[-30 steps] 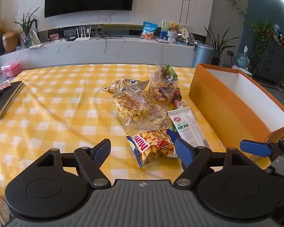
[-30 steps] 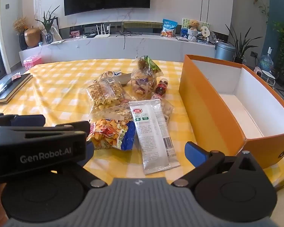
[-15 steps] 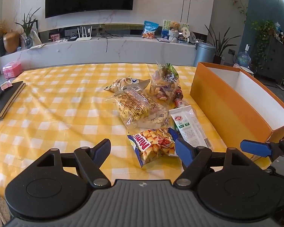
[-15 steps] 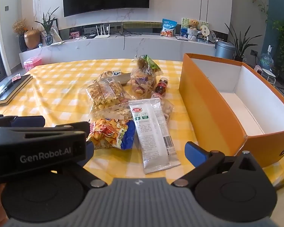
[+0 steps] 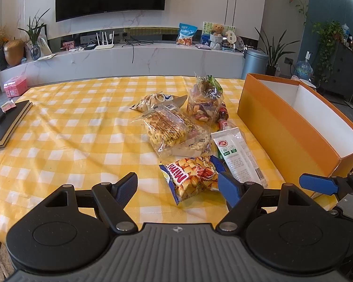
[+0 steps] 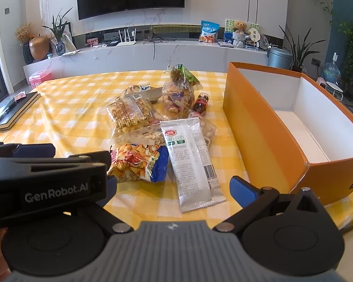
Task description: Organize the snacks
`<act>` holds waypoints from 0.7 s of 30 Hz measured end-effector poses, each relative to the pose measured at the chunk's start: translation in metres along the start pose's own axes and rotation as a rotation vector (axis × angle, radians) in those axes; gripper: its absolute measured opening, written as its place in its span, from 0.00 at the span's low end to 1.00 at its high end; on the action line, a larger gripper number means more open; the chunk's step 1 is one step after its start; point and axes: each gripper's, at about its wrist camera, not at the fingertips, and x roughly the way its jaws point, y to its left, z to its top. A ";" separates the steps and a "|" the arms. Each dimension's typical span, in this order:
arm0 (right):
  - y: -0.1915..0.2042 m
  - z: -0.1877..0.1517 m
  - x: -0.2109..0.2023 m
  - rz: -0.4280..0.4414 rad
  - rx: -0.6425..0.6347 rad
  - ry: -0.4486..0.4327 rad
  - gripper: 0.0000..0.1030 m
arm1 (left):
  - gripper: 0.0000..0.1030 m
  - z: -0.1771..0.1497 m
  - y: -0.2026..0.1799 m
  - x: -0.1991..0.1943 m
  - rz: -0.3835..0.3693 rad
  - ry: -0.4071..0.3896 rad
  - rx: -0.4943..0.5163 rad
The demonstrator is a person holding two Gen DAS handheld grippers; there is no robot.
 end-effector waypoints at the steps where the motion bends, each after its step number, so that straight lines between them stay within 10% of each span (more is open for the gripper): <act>1: 0.000 0.000 0.000 0.000 0.002 0.001 0.97 | 0.88 0.000 0.000 0.000 0.001 0.001 0.001; 21: 0.000 -0.001 0.003 -0.007 0.010 0.014 0.97 | 0.88 -0.002 -0.001 0.000 0.019 0.017 0.012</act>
